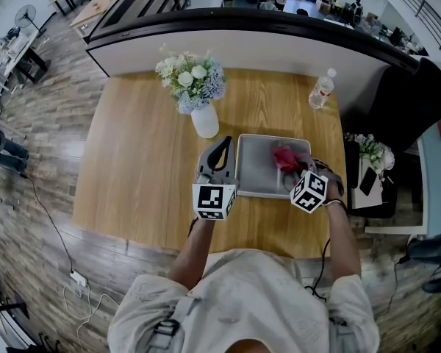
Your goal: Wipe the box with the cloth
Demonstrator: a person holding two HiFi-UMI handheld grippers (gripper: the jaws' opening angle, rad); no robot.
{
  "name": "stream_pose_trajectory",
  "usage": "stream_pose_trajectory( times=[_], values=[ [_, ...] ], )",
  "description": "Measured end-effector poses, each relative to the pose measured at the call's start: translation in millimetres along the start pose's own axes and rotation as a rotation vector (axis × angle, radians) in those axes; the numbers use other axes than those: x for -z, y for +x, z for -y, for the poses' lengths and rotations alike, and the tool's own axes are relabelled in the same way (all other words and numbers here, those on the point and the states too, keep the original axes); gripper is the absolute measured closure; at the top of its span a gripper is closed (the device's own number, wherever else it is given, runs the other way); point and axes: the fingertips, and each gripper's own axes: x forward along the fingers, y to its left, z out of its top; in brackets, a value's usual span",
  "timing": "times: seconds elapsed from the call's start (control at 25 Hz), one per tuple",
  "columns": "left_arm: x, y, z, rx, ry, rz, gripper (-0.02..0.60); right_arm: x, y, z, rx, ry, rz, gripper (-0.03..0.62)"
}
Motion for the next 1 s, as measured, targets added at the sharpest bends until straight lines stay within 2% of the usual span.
stream_pose_trajectory(
  times=[0.4, 1.0],
  values=[
    [1, -1, 1, -0.004, -0.001, -0.004, 0.568, 5, -11, -17, -0.037, -0.004, -0.019, 0.528],
    [2, 0, 3, 0.000, -0.001, -0.002, 0.568, 12, -19, -45, -0.145, -0.001, -0.062, 0.528]
  ],
)
